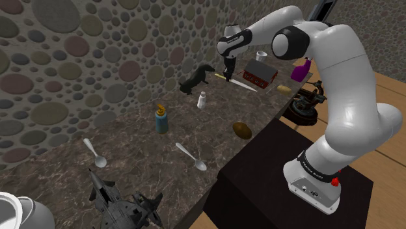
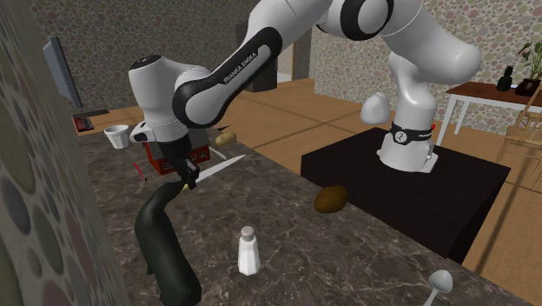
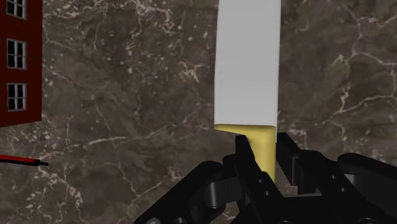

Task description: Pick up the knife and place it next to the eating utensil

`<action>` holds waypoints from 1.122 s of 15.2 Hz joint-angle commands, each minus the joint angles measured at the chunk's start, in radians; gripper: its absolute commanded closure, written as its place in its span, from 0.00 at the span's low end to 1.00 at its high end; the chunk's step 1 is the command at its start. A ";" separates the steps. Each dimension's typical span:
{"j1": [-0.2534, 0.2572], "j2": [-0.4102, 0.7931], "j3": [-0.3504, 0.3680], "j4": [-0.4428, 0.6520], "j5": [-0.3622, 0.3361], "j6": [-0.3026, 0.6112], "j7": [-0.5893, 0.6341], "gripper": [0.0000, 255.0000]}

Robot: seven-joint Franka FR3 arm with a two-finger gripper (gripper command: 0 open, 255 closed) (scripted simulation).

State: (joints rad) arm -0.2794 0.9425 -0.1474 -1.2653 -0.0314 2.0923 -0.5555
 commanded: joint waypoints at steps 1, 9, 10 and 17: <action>0.001 -0.010 -0.001 0.001 0.000 -0.012 -0.001 1.00; 0.133 -0.213 0.008 -0.365 -0.019 0.135 0.133 1.00; 0.149 -0.233 0.010 -0.400 -0.021 0.148 0.151 1.00; 0.263 -0.347 0.030 -0.598 -0.034 0.219 0.285 1.00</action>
State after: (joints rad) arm -0.0324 0.6137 -0.1205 -1.8300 -0.0633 2.2970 -0.2911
